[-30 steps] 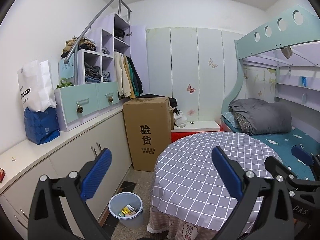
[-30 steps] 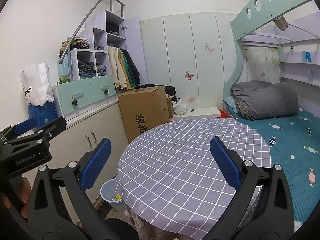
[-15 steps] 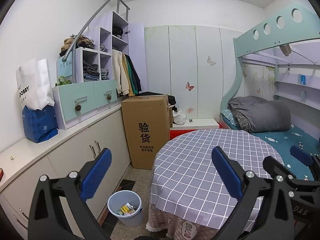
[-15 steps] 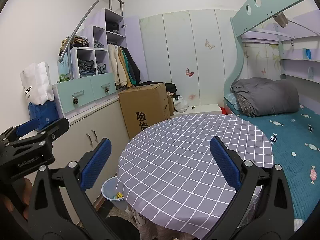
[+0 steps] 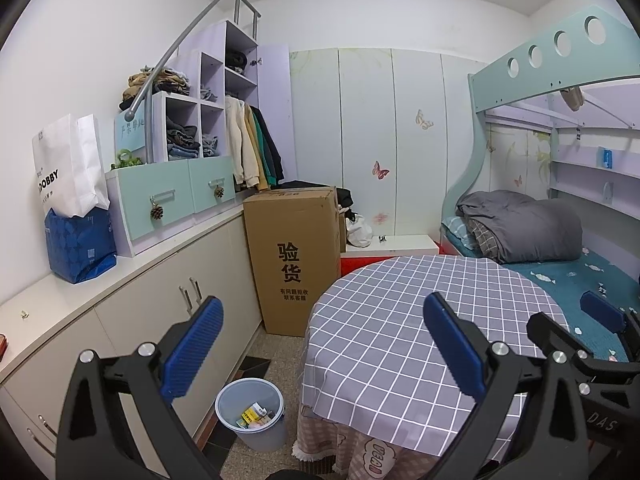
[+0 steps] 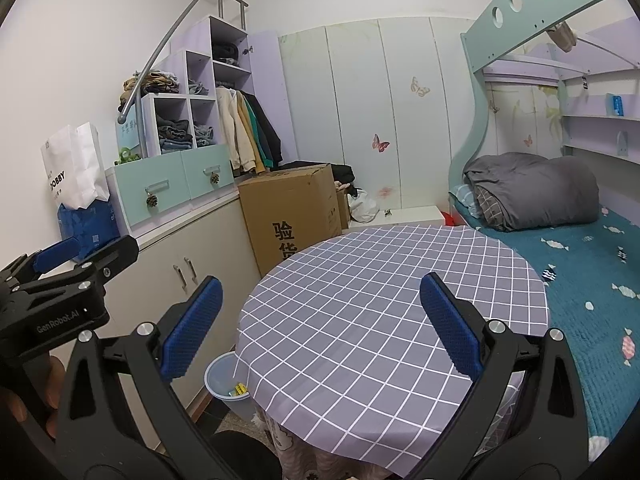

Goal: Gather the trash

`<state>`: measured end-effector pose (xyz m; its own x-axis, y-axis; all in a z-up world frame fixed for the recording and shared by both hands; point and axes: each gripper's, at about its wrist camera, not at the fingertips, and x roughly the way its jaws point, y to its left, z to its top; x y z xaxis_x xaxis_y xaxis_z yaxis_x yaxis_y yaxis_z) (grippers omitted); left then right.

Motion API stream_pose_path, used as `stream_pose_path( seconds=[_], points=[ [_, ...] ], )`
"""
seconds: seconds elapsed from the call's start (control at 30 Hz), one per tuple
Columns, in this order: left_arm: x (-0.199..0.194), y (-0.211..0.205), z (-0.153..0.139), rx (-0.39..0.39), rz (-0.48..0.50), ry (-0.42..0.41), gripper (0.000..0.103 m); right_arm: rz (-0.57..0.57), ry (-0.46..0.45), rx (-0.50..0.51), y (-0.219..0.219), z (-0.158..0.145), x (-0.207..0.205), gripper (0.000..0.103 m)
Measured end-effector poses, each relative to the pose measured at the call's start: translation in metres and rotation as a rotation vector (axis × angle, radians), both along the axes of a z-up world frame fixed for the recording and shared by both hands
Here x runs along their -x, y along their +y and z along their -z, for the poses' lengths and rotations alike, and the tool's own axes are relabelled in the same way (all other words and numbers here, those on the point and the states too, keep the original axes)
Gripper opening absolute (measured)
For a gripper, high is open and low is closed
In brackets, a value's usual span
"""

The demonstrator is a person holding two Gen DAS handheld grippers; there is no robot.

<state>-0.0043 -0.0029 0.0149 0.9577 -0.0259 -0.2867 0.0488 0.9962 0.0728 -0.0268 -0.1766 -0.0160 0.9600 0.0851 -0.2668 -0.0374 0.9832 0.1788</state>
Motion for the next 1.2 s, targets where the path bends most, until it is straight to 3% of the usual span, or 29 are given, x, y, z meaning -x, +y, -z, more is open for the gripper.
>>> stream_pose_path(
  seconds=[1.2],
  points=[
    [-0.001, -0.002, 0.004, 0.0, 0.004, 0.006, 0.098, -0.014, 0.011, -0.005, 0.01, 0.006, 0.001, 0.097]
  ],
)
